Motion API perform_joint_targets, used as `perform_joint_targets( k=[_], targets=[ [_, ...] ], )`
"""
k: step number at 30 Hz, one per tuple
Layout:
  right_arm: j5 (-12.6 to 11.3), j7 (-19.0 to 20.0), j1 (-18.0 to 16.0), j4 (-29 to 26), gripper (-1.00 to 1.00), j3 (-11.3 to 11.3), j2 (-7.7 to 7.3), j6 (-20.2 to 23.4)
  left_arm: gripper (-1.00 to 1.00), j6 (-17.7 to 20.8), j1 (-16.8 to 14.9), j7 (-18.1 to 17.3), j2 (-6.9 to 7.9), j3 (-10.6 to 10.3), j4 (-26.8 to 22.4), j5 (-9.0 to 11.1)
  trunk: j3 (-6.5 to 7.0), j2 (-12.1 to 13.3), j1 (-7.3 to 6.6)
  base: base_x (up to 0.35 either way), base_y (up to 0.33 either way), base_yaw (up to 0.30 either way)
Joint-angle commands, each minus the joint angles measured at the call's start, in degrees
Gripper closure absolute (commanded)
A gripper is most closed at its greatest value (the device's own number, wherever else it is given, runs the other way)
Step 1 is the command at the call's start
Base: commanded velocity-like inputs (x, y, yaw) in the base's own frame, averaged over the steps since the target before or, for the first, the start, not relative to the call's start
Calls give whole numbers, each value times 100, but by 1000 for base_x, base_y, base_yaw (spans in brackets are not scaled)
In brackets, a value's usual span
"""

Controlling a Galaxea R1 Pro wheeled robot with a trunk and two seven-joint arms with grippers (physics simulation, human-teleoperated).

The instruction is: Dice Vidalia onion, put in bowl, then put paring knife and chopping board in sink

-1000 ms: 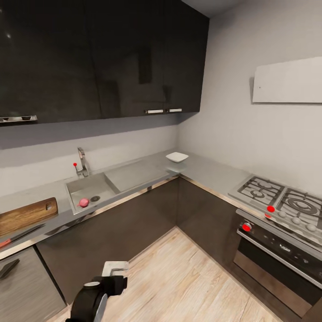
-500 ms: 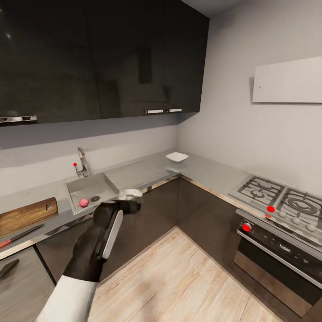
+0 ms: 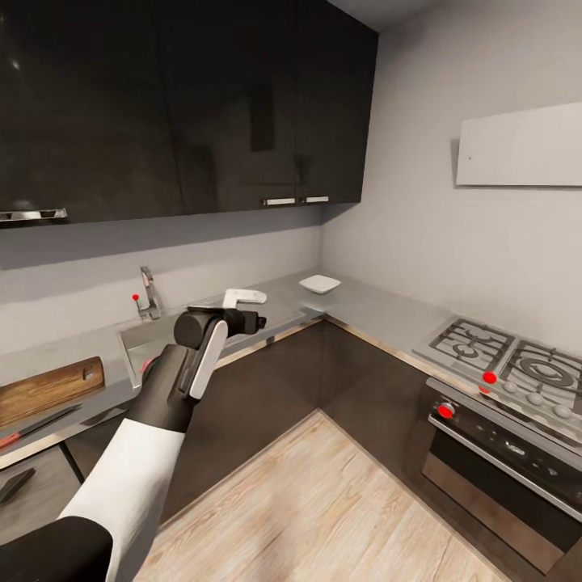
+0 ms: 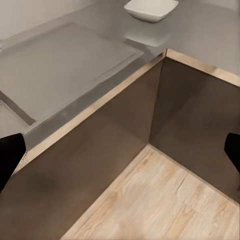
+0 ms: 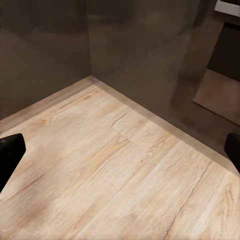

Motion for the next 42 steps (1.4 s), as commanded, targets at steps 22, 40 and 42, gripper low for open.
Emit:
perform_joint_targets(
  k=[22, 40, 42],
  targets=[
    [-3, -58, -4, 95, -100, 32, 1, 1044, -100, 8, -6, 55, 34, -71, -28, 72, -8, -9, 3, 228, 0, 0],
    [-1244, 1195, 15, 117, -100, 8, -15, 3274, -100, 0, -6, 53, 27, -76, 193, 72, -8, -9, 3, 305, -116, 0],
    [-1273, 1196, 54, 118, -100, 9, -14, 3289, -100, -3, -6, 53, 21, -78, 220, 72, -8, -9, 3, 270, -230, 0]
  ],
)
